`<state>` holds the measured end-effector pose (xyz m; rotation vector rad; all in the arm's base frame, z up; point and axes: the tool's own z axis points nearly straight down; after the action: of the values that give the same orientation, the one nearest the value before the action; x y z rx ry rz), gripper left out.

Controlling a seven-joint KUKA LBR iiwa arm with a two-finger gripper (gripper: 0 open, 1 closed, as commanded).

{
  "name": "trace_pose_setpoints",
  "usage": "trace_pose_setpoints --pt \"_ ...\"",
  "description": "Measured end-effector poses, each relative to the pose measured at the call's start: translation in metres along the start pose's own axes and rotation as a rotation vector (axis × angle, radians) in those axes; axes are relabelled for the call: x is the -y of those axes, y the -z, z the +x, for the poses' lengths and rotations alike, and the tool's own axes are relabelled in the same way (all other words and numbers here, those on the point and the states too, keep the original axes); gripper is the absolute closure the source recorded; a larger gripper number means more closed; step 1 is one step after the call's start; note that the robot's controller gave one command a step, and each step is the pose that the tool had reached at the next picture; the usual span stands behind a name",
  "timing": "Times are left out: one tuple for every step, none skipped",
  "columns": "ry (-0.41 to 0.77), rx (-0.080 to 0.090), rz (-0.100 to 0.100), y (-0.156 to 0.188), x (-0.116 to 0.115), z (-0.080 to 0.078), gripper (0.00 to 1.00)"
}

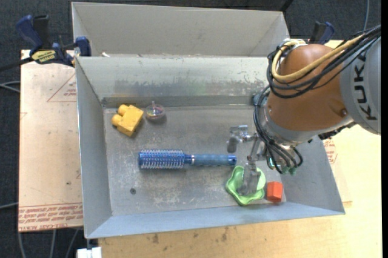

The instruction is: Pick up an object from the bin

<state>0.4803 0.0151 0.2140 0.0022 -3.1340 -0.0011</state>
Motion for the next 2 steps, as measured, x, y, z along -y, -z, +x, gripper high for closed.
trace_pose_setpoints --pt "0.254 0.014 0.001 -0.1444 -0.0293 -0.0618 0.00" --pt "0.254 0.009 0.000 -0.1427 -0.0294 -0.0603 1.00"
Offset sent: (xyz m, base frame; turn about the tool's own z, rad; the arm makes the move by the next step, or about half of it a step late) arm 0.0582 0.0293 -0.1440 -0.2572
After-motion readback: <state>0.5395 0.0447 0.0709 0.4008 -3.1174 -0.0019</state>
